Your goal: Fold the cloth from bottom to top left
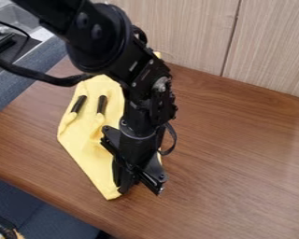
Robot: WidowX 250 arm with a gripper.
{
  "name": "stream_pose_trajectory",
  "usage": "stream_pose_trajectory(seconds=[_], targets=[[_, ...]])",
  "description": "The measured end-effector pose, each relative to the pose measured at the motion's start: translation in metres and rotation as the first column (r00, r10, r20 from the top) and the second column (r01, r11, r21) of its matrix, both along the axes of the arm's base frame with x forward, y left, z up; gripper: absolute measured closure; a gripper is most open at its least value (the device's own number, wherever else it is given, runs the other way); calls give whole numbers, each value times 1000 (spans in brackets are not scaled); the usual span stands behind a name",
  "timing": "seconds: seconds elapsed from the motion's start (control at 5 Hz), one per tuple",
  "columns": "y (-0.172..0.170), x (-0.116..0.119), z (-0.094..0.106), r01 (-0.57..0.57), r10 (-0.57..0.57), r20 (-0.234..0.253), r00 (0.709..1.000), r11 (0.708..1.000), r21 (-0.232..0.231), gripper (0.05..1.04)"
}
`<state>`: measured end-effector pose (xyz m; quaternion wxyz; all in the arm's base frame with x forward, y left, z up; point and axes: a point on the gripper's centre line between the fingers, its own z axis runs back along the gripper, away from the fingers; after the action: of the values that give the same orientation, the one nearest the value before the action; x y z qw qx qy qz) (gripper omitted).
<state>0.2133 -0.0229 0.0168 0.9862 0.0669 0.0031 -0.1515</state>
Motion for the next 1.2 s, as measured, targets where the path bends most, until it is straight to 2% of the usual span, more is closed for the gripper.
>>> stream_pose_trajectory(seconds=[0.2, 0.4, 0.6, 0.8, 1.0, 1.2], targets=[[2, 1, 8, 13, -14, 18, 1000, 1000, 13, 1022], [12, 11, 22, -6, 5, 48, 999, 1000, 19, 1023], [22, 26, 43, -37, 34, 80, 996, 999, 29, 1023], [39, 48, 59, -75, 73, 102, 992, 997, 8, 1024], [61, 77, 65, -108, 109, 95, 989, 994, -22, 1024], [78, 97, 58, -130, 131, 64, 989, 991, -7, 1024]])
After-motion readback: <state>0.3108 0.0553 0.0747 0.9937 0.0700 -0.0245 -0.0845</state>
